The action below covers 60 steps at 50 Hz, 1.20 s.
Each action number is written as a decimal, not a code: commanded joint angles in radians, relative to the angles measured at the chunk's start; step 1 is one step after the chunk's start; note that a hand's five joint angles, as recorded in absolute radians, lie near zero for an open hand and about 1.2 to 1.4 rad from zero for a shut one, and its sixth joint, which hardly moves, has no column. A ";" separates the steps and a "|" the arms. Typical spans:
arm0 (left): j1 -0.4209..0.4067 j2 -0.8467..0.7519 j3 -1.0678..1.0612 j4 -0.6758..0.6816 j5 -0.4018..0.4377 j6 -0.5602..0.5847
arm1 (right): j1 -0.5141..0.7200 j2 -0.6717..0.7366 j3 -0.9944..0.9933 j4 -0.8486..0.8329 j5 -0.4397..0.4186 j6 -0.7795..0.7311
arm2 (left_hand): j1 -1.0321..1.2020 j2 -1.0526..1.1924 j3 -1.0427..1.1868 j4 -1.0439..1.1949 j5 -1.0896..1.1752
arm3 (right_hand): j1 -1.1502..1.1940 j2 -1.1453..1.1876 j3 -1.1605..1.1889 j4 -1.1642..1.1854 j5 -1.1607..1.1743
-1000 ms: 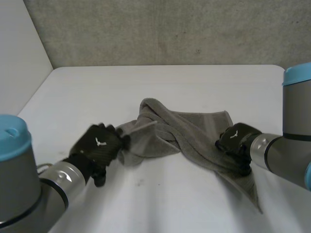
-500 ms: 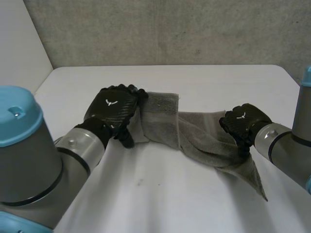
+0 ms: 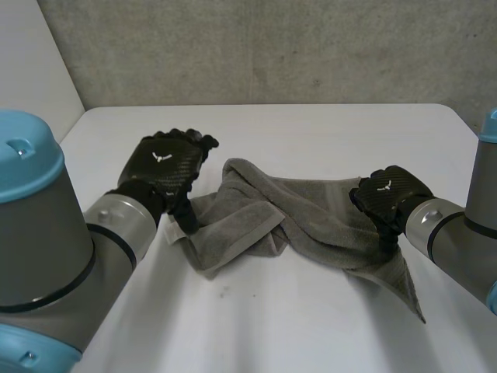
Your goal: Fold the laundry
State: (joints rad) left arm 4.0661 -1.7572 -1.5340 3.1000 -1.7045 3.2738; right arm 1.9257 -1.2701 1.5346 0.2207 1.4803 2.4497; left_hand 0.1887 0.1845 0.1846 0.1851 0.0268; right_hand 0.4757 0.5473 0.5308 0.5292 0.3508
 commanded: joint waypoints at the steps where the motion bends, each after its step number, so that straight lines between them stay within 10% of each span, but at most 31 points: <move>1: -0.093 -0.015 -0.031 0.014 -0.003 0.000 | 0.003 0.000 0.004 0.000 0.000 0.000 | 0.001 0.006 0.005 0.005 -0.011 | 0.079 0.007 0.024 0.026 0.029; 8: -0.229 -0.175 0.069 0.109 -0.017 0.009 | 0.004 0.000 0.007 0.000 0.000 0.000 | 0.034 0.038 0.038 0.037 0.021 | 0.082 0.010 0.027 0.028 0.032; 30: -0.214 -0.634 0.423 0.140 -0.159 0.220 | 0.013 0.017 0.044 -0.041 0.003 -0.008 | 0.364 0.369 0.369 0.368 0.352 | 0.079 0.007 0.024 0.026 0.029; 46: -0.087 -0.453 0.302 0.181 -0.162 0.244 | 0.013 0.057 0.045 -0.055 0.006 -0.008 | 1.188 1.193 1.192 1.192 1.176 | 0.082 0.010 0.027 0.028 0.032; 60: -0.047 -0.208 0.118 0.178 -0.074 0.241 | -0.002 0.028 0.015 -0.049 0.002 0.006 | 1.208 1.212 1.212 1.211 1.195 | -0.021 -0.092 -0.076 -0.074 -0.070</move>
State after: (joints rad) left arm 4.0230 -2.1214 -1.3283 3.2752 -1.8472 3.5184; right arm 1.9312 -1.2229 1.5693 0.1673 1.4853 2.4474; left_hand 1.1729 1.2079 1.2064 1.2060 1.0174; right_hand 0.4624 0.5473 0.5131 0.5153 0.3354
